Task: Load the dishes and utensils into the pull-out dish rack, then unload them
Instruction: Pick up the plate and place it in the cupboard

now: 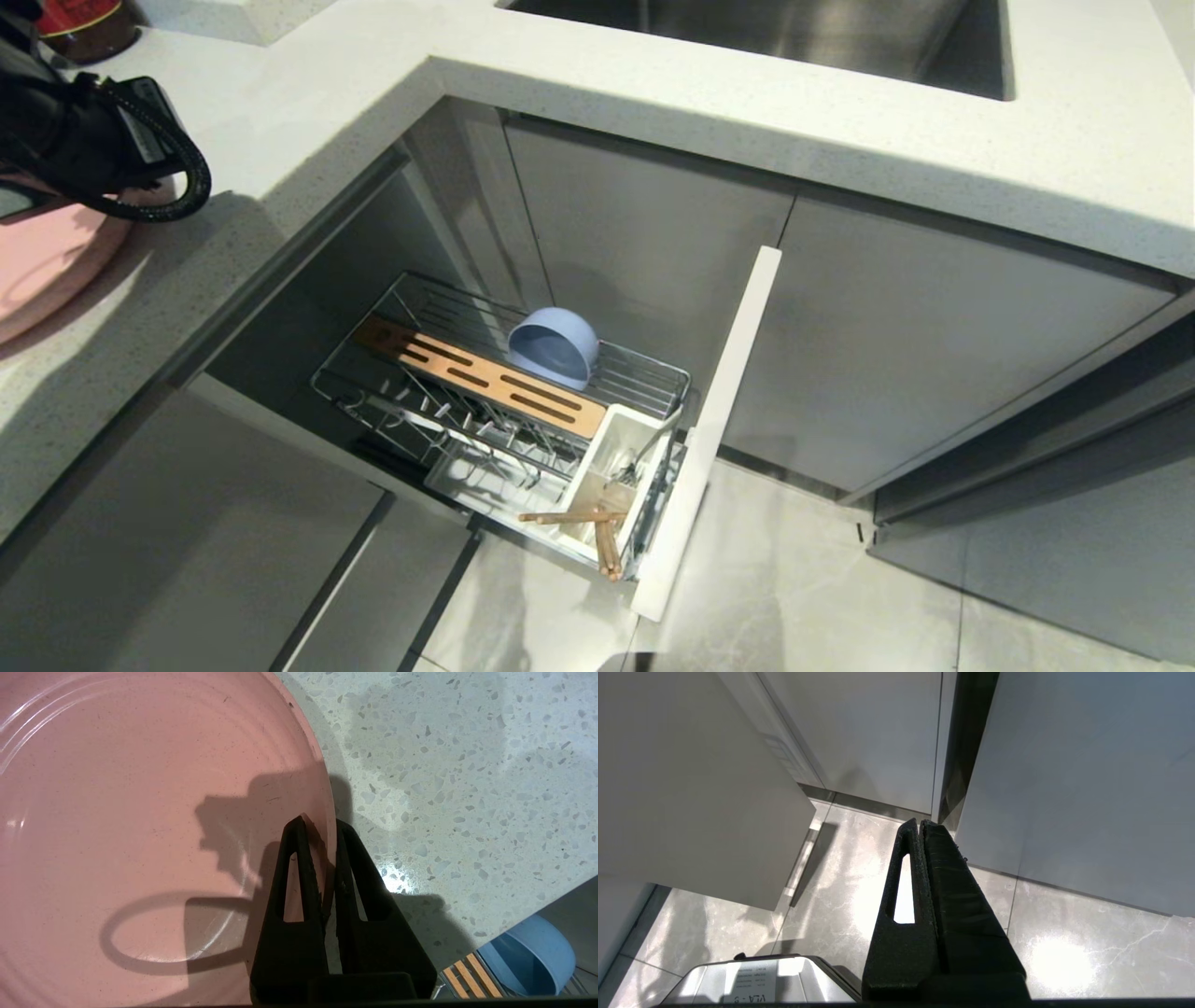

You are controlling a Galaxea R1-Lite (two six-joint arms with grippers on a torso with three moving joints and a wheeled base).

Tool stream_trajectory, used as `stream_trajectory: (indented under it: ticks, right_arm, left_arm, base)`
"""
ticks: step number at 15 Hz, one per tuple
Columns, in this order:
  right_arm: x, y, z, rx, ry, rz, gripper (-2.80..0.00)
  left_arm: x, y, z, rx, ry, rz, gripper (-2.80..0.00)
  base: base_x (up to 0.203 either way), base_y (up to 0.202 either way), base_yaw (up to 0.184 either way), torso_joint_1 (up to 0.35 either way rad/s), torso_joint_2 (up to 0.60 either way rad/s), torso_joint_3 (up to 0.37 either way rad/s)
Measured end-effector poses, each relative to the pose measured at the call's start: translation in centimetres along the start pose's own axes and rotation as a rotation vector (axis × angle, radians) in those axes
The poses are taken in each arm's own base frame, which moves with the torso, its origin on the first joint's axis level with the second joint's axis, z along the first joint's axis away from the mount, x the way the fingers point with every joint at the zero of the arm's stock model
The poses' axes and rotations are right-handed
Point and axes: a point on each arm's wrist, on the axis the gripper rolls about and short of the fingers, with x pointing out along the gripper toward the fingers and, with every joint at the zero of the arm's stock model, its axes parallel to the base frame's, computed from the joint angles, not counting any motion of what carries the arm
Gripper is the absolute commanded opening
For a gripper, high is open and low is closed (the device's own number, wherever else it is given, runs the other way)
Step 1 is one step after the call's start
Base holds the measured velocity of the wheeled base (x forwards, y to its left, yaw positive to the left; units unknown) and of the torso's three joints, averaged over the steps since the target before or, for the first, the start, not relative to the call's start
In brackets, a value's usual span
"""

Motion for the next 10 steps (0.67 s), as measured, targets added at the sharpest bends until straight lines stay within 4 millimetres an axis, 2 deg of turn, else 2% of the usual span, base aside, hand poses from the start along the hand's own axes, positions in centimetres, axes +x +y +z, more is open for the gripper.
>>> stream_trajectory:
  ticks: [2,5,10]
  right_arm:
    - [0.0,0.0,0.0,0.0,0.0,0.0,-2.8]
    - [0.0,0.0,0.0,0.0,0.0,0.0,-2.8]
    - [0.0,0.0,0.0,0.0,0.0,0.0,-2.8]
  left_arm:
    - [-0.6,0.4,0.3,-0.011,-0.01,-0.007,-2.8]
    - [-2.5,1.5,1.1,-0.052,-0.054,-0.043,-2.8]
    - [-8.1,3.8,3.5,-0.239,-0.219,-0.215,-2.8]
  base:
    - [0.0,0.0,0.0,0.0,0.0,0.0]
    - [0.0,0.0,0.0,0.0,0.0,0.0]
    - [0.0,0.0,0.0,0.0,0.0,0.0]
